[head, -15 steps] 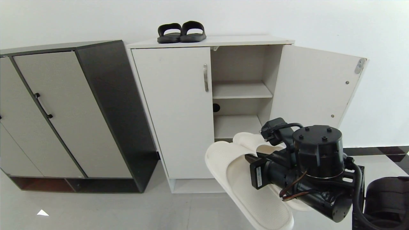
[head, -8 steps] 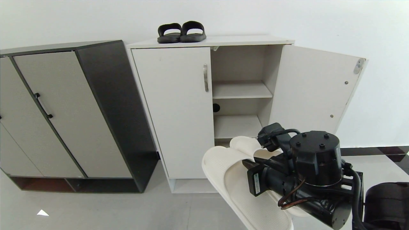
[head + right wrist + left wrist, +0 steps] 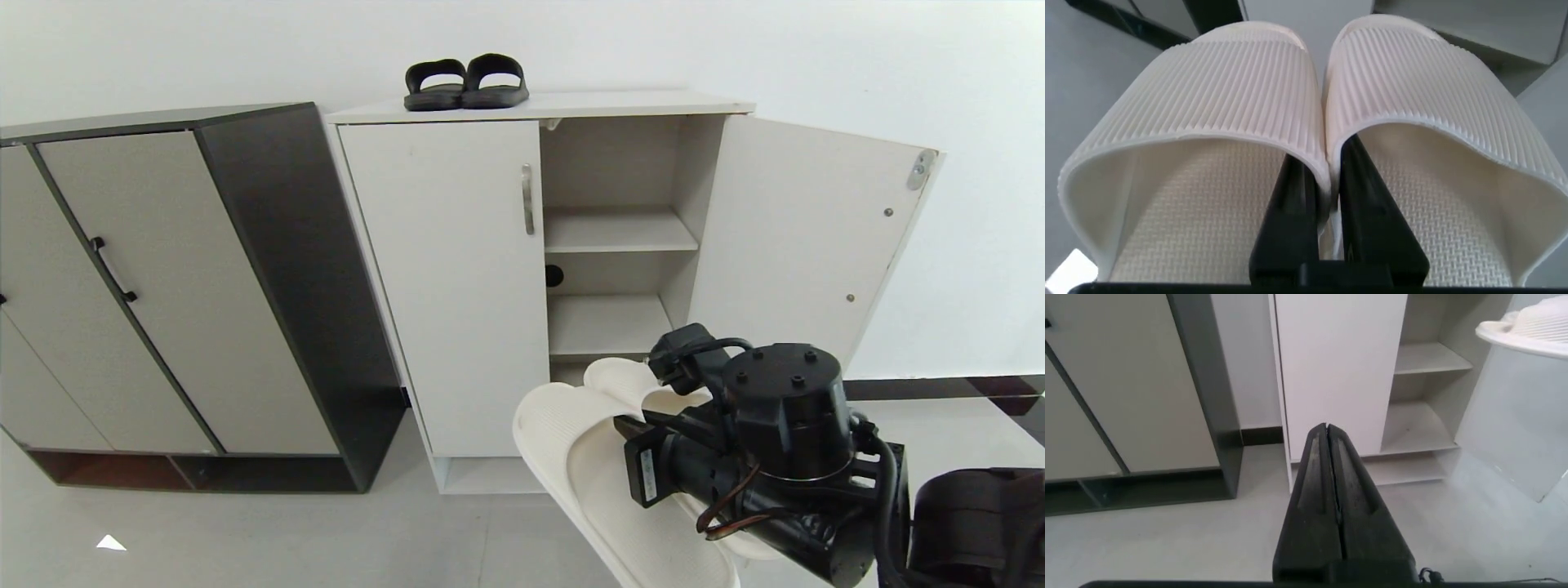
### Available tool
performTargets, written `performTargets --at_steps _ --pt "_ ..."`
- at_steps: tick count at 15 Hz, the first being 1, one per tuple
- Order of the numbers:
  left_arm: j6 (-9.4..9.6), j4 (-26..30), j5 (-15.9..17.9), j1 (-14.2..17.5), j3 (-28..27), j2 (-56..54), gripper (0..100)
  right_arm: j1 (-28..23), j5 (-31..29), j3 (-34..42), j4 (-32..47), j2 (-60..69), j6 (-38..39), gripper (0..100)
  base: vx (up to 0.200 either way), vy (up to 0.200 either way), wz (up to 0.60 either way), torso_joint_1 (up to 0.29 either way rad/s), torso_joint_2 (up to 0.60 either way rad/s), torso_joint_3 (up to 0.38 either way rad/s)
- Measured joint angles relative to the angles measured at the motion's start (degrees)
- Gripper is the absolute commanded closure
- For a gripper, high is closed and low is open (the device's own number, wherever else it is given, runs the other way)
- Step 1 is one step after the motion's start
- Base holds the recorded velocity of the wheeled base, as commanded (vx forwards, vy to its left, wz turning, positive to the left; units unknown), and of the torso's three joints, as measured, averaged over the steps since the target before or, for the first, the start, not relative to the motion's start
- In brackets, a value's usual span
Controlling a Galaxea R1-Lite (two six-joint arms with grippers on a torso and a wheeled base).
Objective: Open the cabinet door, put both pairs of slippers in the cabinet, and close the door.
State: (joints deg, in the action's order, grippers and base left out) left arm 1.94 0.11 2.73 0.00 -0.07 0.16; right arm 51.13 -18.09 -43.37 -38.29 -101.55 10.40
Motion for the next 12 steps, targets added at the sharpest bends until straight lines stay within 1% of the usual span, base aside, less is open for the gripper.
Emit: performTargets --at_steps 2,3,5,7,8,9,11,12 --pt "-0.09 0.1 0.0 -0.1 0.0 -0.1 100 0.2 -0.2 -2.4 1.8 -2.2 4.3 100 0.0 -0.2 0.0 0.005 0.0 0.002" --pt "-0.09 0.0 0.0 0.0 0.0 -0.2 100 0.1 -1.0 -4.8 4.3 -3.9 7.0 100 0.0 -0.2 0.0 0.002 0.0 -0.002" --pt "-0.2 0.1 0.0 0.0 0.0 -0.2 100 0.2 -4.8 -10.7 8.3 -7.9 11.8 100 0.0 0.0 0.0 0.0 0.0 0.0" --pt "-0.27 0.0 0.0 0.0 0.0 -0.2 100 0.3 -10.8 -15.9 9.6 -12.7 14.2 100 0.0 0.0 0.0 0.0 0.0 0.0" --pt "-0.27 0.0 0.0 0.0 0.0 -0.2 100 0.6 -12.7 -17.4 9.3 -14.5 14.4 100 0.0 0.0 0.0 0.0 0.0 0.0" --pt "-0.22 0.0 0.0 0.0 0.0 -0.2 100 0.9 -14.4 -18.5 7.2 -16.6 14.1 100 0.0 0.0 0.0 0.0 0.0 0.0" --pt "-0.16 0.1 0.0 0.0 0.0 -0.2 100 0.5 -16.7 -18.9 1.7 -19.5 11.7 100 0.0 0.0 0.0 0.0 0.0 0.0" --pt "-0.13 0.1 0.0 0.0 0.0 -0.2 100 0.6 -17.4 -18.5 -2.1 -20.5 9.2 100 0.0 0.0 0.0 0.0 0.0 0.0"
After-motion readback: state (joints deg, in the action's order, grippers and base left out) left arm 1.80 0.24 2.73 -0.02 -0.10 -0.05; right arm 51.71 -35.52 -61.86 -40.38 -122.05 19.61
